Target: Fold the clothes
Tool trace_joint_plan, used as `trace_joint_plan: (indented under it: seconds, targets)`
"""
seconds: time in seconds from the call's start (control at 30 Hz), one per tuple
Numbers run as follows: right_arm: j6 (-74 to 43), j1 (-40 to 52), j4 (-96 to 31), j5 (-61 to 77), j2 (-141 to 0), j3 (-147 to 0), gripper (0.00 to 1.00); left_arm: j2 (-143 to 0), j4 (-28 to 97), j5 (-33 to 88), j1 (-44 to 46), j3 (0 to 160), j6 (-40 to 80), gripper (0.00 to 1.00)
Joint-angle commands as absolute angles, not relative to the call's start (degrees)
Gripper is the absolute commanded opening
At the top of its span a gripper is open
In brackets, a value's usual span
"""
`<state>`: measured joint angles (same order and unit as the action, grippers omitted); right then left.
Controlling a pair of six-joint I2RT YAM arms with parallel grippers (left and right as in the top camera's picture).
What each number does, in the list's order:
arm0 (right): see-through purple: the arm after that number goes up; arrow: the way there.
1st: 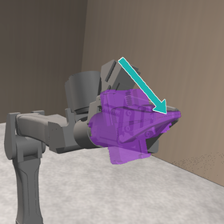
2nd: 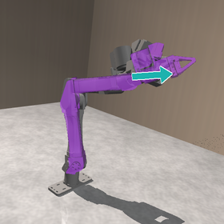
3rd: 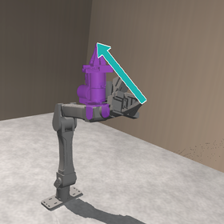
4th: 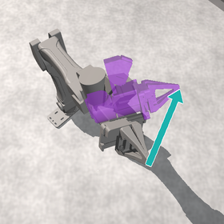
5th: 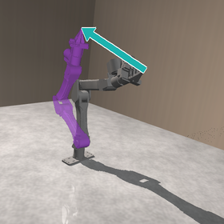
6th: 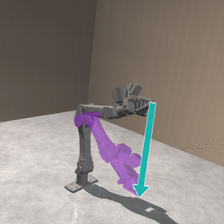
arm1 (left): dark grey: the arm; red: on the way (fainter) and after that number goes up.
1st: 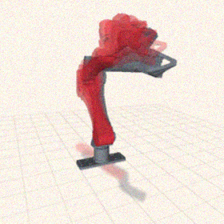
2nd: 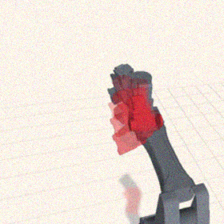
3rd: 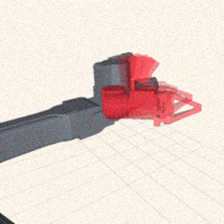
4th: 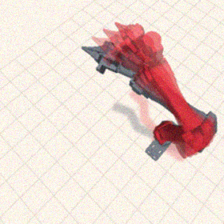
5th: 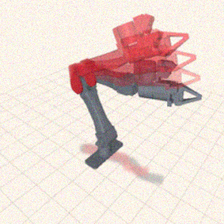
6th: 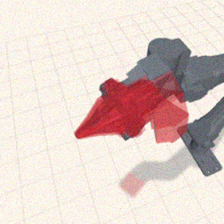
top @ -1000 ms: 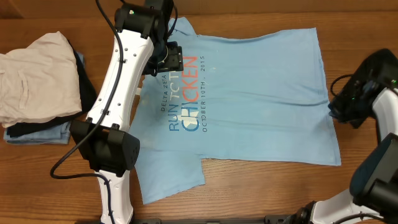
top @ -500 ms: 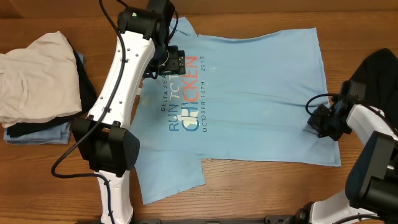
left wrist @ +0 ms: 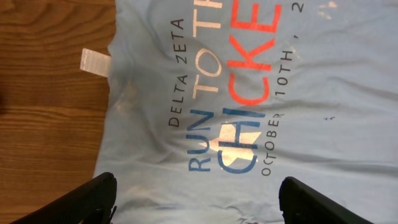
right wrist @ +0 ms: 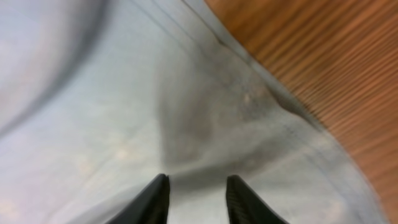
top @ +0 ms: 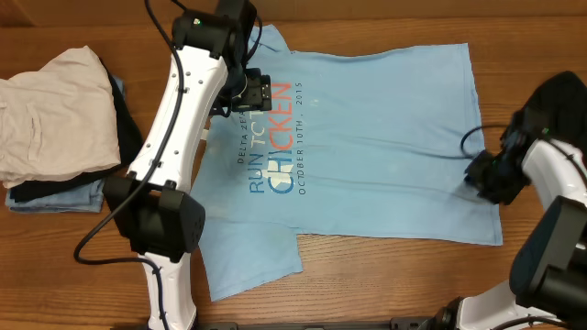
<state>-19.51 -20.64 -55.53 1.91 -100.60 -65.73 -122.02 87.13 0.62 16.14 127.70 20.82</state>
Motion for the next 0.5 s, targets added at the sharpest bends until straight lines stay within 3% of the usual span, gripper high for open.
trace_joint_plan:
  seconds: [0.0, 0.23, 0.37, 0.47]
  targets:
    - [-23.27, -23.77, -61.49, 1.48, -95.26, -72.53, 0.39, -114.54, 88.09, -0.62, 15.99, 127.66, 20.62, 0.87]
    - [-27.09, -41.21, -65.04, 4.8, -94.13, -68.51, 0.41, -112.18, 88.27, -0.62, 15.99, 127.63, 20.82, 0.91]
    - [-27.09, -44.01, -58.72, 8.49, -94.13, -58.83, 0.43, -112.18, 88.2, -0.6, 15.99, 127.63, 21.45, 0.92]
    - [-27.09, -44.01, -54.3, 9.04, -94.13, -52.21, 0.5, -112.18, 88.55, -0.6, 15.7, 127.63, 21.85, 0.93]
